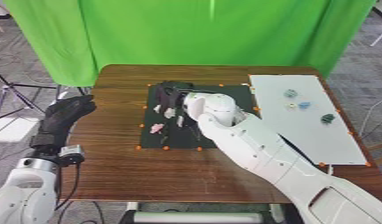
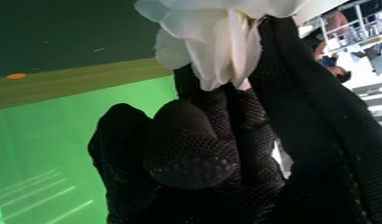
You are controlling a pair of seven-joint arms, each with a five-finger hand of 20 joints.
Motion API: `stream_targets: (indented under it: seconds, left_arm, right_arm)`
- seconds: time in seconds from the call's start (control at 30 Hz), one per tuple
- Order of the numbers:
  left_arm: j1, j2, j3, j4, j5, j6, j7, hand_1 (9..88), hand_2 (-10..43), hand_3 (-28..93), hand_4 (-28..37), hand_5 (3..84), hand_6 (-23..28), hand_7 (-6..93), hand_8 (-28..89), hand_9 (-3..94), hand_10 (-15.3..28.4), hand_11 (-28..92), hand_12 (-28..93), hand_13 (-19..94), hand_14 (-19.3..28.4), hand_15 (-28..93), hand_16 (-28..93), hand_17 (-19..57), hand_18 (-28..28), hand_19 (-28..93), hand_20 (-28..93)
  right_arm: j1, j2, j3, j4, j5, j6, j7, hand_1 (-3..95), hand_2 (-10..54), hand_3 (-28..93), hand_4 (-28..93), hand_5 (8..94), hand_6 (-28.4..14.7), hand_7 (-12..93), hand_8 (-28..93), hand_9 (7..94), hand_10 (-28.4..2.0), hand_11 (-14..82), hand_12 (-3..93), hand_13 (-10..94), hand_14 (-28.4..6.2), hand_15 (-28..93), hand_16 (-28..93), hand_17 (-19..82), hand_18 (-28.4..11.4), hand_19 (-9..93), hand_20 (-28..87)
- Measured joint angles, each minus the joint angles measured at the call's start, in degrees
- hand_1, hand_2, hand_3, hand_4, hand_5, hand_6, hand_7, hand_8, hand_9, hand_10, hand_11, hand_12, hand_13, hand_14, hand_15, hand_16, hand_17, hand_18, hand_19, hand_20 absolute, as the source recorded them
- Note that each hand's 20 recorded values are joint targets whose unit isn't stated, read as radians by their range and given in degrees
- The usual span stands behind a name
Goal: Arrange flowers
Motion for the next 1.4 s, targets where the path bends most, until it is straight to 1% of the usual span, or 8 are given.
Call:
stream_targets:
  seconds: [0.17,0.5,0.73,0.97,1.07,1.17,1.3,1.4]
  left_arm:
    - [-0.03,0.00,-0.01,0.02,-0.02,-0.21,-0.06,32.5,-5.7,63,-14.0,45.6,3.1,21.7,-9,46.0,12.8,26,16,38,16.5,18,3,5.4,12.1,10,15]
    - [-0.35,0.00,-0.01,0.23,-0.10,-0.57,-0.16,32.4,-5.7,63,-14.0,45.5,3.1,21.6,-9,46.0,12.9,26,16,38,16.5,18,3,5.4,12.1,10,16]
    - [-0.33,0.00,-0.12,0.24,-0.10,-0.66,-0.17,32.1,-6.0,63,-13.8,45.5,3.1,21.6,-9,45.9,12.9,26,16,38,16.5,18,3,5.3,12.1,9,15]
    - [-0.07,-0.07,-0.63,0.20,-0.16,-0.81,-0.15,32.0,-6.2,63,-13.6,45.5,3.1,21.5,-9,45.9,12.9,26,16,38,16.6,18,3,5.3,12.2,9,15]
    - [-0.02,-0.07,-0.68,0.20,-0.21,-0.95,-0.15,31.9,-6.3,63,-13.6,45.4,3.1,21.5,-9,46.0,12.9,26,16,38,16.5,18,3,5.3,12.2,9,15]
    - [-0.01,-0.07,-0.73,0.20,-0.22,-1.09,-0.14,31.9,-6.4,63,-13.6,45.4,3.1,21.5,-9,45.9,12.9,26,16,38,16.6,18,4,5.3,12.2,9,15]
    - [0.06,-0.07,-0.83,0.20,-0.22,-1.26,-0.13,31.7,-6.5,63,-13.5,45.4,3.1,21.5,-9,45.9,12.9,26,16,38,16.6,18,4,5.2,12.3,9,15]
    - [0.21,-0.07,-0.91,0.20,-0.22,-1.36,-0.13,31.6,-6.6,63,-13.4,45.4,3.0,21.5,-9,45.9,12.9,26,16,38,16.6,17,4,5.2,12.3,9,15]
  right_arm:
    - [-0.05,0.04,-0.02,0.05,0.00,0.10,0.01,56.6,-9.5,58,-18,65.3,1.3,34,7,76.1,-10.6,10.0,40.7,85,-1.5,70,32,62,-12.9,93,64]
    - [-0.29,0.24,-0.04,-0.01,-0.07,-0.11,0.51,56.1,-9.5,58,-18,62.4,1.5,33,8,71.9,-11.0,12.2,36.1,85,-1.4,70,32,62,-12.7,93,64]
    - [-0.69,0.36,-0.08,-0.01,-0.48,-0.17,0.65,56.0,-9.5,59,-18,60.8,1.4,33,8,66.6,-11.8,14.9,27.4,86,-1.1,69,31,62,-12.3,93,63]
    - [-0.69,0.56,-0.02,-0.14,-0.54,-1.47,1.04,52.1,-9.5,61,-18,61.3,2.5,28,7,65.4,-13.0,11.0,20.9,87,-0.4,66,30,62,-11.9,93,61]
    - [-0.65,0.75,0.16,-0.52,-0.38,-3.81,1.48,47.3,-9.5,66,-19,61.6,3.2,22,3,61.9,-14.3,8.7,18.6,89,-1.0,60,30,62,-11.9,93,58]
    - [-0.63,1.05,0.51,-1.16,-0.12,-6.25,1.93,45.1,-9.5,68,-18,60.6,3.9,22,-8,59.8,-15.1,8.2,16.9,89,-1.1,59,31,61,-12.1,93,56]
    - [-0.55,1.49,0.78,-1.83,0.40,-6.99,1.99,41.1,-9.5,68,-18,54.6,4.1,17,-9,52.1,-17.3,6.3,14.0,88,-1.7,57,31,60,-12.4,93,52]
    - [-0.41,1.78,0.94,-2.24,0.99,-6.89,1.95,39.1,-9.5,68,-18,53.1,4.1,16,-8,50.6,-17.7,6.0,13.5,88,-2.0,57,31,60,-12.3,93,51]
